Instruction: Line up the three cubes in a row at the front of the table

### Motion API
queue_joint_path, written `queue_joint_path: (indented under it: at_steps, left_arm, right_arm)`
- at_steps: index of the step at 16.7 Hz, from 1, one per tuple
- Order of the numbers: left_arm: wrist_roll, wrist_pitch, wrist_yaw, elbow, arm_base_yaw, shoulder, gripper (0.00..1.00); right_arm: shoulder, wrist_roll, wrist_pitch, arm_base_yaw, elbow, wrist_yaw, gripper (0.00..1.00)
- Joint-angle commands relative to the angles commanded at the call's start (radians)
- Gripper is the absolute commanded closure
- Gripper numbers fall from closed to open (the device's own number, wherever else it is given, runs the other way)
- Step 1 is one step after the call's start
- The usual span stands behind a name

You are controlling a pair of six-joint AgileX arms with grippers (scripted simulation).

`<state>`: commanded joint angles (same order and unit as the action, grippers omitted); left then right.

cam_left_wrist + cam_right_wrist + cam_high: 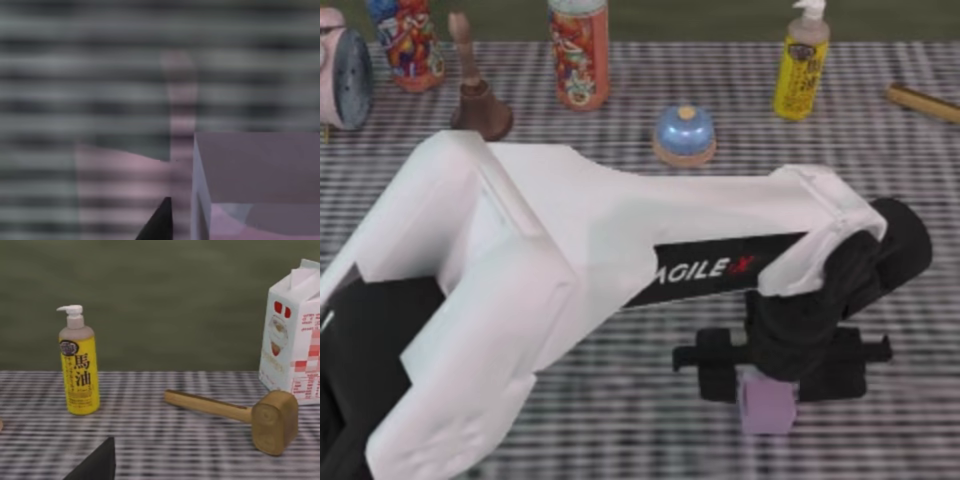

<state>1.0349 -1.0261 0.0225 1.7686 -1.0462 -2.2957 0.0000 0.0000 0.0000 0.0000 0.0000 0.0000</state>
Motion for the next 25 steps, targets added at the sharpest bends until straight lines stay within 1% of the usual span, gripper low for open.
queue_joint_path:
  at_steps: [1, 2, 11, 13, 18, 20, 25]
  left_arm:
    - [0.000, 0.000, 0.000, 0.000, 0.000, 0.000, 0.02]
    - [0.000, 0.000, 0.000, 0.000, 0.000, 0.000, 0.00]
    - [0.000, -0.004, 0.000, 0.004, -0.001, 0.001, 0.00]
    - [0.000, -0.042, 0.001, 0.038, -0.001, 0.008, 0.00]
    - [0.007, -0.222, 0.001, 0.168, 0.012, 0.047, 0.00]
    - [0.006, -0.243, 0.001, 0.187, 0.015, 0.057, 0.00]
    - [0.004, -0.235, 0.001, 0.176, 0.014, 0.062, 0.00]
  right_arm:
    - [0.000, 0.000, 0.000, 0.000, 0.000, 0.000, 0.00]
    - [0.000, 0.000, 0.000, 0.000, 0.000, 0.000, 0.00]
    - [0.000, 0.000, 0.000, 0.000, 0.000, 0.000, 0.00]
    - [0.000, 0.000, 0.000, 0.000, 0.000, 0.000, 0.00]
    - [0.000, 0.000, 0.000, 0.000, 0.000, 0.000, 0.00]
    - [0.000, 0.000, 0.000, 0.000, 0.000, 0.000, 0.00]
    - [0.010, -0.001, -0.007, 0.003, 0.010, -0.001, 0.00]
